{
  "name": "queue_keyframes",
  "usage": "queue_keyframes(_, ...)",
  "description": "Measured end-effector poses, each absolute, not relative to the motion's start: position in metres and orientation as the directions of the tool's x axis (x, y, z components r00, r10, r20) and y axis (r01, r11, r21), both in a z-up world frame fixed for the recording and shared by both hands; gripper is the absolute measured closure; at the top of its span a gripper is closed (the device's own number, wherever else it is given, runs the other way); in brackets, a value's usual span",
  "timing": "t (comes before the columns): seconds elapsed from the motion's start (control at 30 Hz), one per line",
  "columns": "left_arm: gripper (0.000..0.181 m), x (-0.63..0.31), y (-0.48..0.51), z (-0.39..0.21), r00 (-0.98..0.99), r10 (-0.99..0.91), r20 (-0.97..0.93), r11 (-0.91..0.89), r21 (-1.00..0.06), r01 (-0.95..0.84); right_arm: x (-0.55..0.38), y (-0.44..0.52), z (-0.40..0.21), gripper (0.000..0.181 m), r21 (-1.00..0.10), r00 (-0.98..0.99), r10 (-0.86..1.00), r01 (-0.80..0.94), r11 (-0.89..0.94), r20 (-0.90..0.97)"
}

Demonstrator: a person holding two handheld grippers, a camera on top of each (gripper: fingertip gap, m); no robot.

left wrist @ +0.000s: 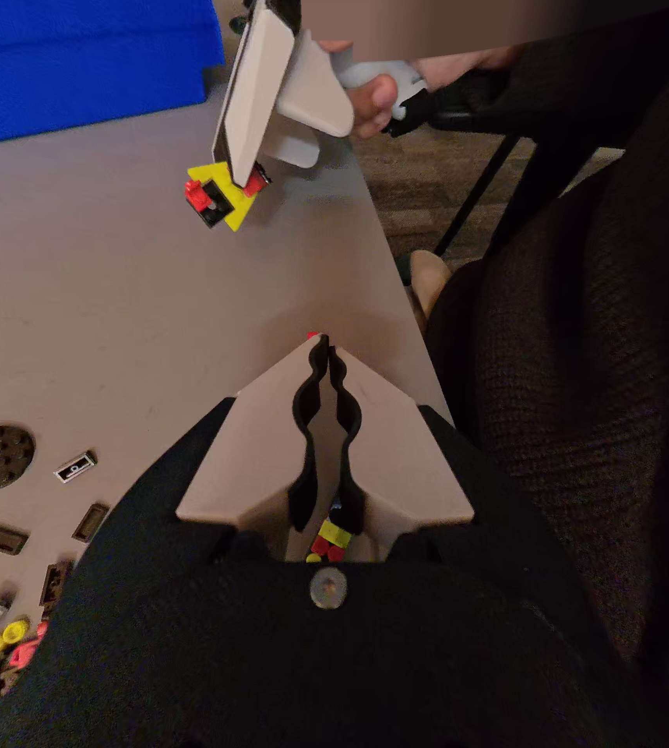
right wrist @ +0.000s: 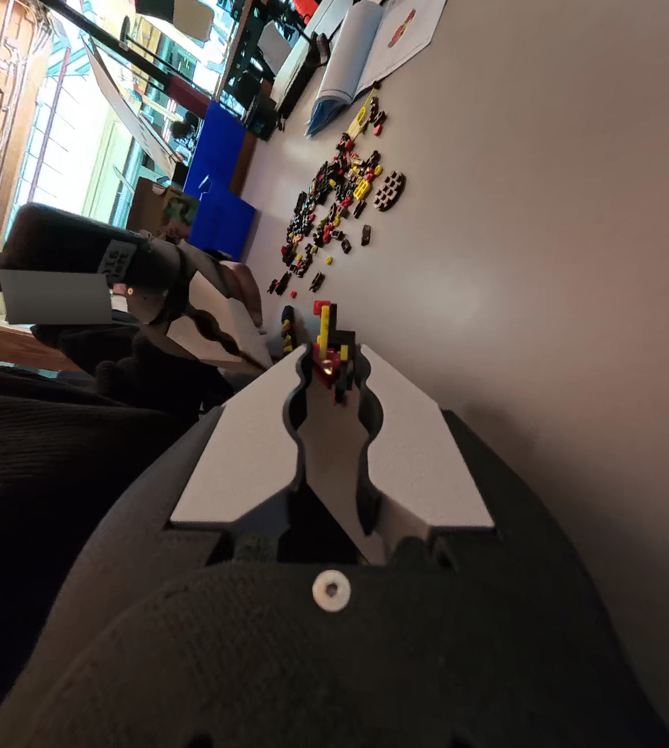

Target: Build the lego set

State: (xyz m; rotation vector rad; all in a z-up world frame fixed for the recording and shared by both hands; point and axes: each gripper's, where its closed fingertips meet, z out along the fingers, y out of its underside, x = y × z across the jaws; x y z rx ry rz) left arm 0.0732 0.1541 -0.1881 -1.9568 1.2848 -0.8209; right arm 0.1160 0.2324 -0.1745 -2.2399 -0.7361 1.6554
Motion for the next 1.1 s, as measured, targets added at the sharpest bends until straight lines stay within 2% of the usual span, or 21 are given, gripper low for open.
queue_keyframes(0.3, 0.178, 0.088, 0.155, -0.202, 0.391, -0.905, 0.170, -0.390, -0.699, -0.599, 0.112, 0.227, -0.179, 0.163, -0.483, 0.216, 0.540, 0.267, -0.834, -0.814)
queue_keyframes(0.4, 0.175, 0.095, 0.152, -0.207, 0.368, -0.918, 0.146, -0.364, -0.675, -0.642, 0.111, 0.224, -0.180, 0.163, -0.473, 0.205, 0.532, 0.274, -0.837, -0.822)
queue_keyframes(0.53, 0.177, 0.091, 0.163, -0.221, 0.427, -0.899, 0.103, -0.400, -0.593, -0.699, 0.110, 0.222, -0.181, 0.163, -0.471, 0.203, 0.533, 0.285, -0.835, -0.822)
queue_keyframes(0.7, 0.171, 0.105, 0.163, -0.220, 0.533, -0.810, 0.243, -0.567, -0.554, -0.609, 0.112, 0.225, -0.180, 0.163, -0.480, 0.212, 0.541, 0.278, -0.832, -0.814)
queue_keyframes(0.83, 0.167, 0.100, 0.167, -0.224, 0.647, -0.735, 0.204, -0.642, -0.518, -0.565, 0.112, 0.225, -0.179, 0.163, -0.482, 0.209, 0.542, 0.278, -0.831, -0.814)
queue_keyframes(1.0, 0.161, 0.102, 0.163, -0.221, 0.768, -0.594, 0.240, -0.735, -0.550, -0.396, 0.113, 0.225, -0.179, 0.163, -0.492, 0.216, 0.553, 0.279, -0.825, -0.805)
queue_keyframes(1.1, 0.162, 0.100, 0.164, -0.223, 0.825, -0.529, 0.197, -0.737, -0.589, -0.331, 0.112, 0.224, -0.179, 0.163, -0.493, 0.214, 0.557, 0.287, -0.821, -0.802)
